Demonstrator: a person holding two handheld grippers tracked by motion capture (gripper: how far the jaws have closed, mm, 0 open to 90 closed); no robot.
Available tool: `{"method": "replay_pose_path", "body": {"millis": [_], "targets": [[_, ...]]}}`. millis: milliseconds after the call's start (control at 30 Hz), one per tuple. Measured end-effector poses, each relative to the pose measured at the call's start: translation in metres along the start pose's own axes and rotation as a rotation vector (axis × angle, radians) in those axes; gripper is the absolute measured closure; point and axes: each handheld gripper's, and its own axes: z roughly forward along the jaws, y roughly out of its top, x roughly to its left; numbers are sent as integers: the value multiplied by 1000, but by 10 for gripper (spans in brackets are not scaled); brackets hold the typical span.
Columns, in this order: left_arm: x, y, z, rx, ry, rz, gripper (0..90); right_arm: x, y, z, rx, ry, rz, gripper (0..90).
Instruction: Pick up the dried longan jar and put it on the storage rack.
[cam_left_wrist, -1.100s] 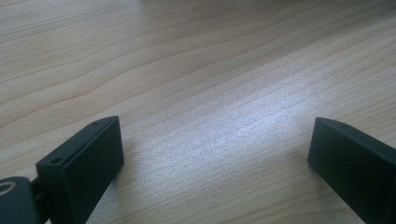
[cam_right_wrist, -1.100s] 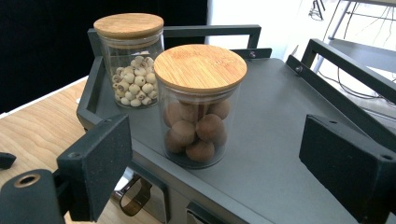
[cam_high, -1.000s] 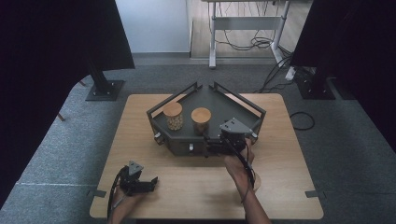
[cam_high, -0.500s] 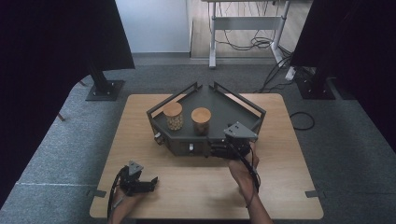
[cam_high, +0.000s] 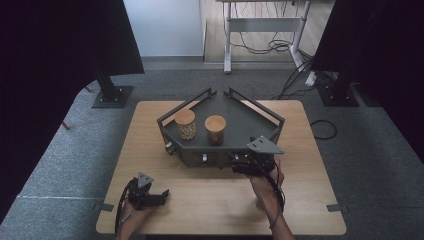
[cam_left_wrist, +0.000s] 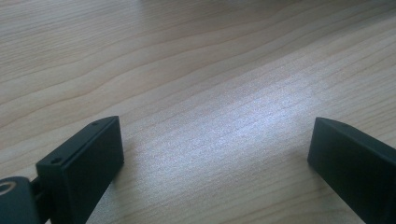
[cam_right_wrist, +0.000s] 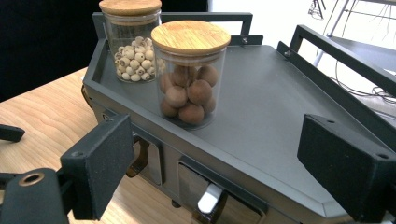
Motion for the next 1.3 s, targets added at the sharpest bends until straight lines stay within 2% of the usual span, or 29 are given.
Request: {"method": "replay_pose_path", "body": {"millis": [367,700,1300], "targets": [[0,0,0,1,0,1,33,-3,-10,-10,4,-22,7,103],[0,0,0,1,0,1,32,-6,-20,-17,20,-70,9,102],[0,0,0,0,0,1,33,-10,-33,-30,21,-101,17,102]]}}
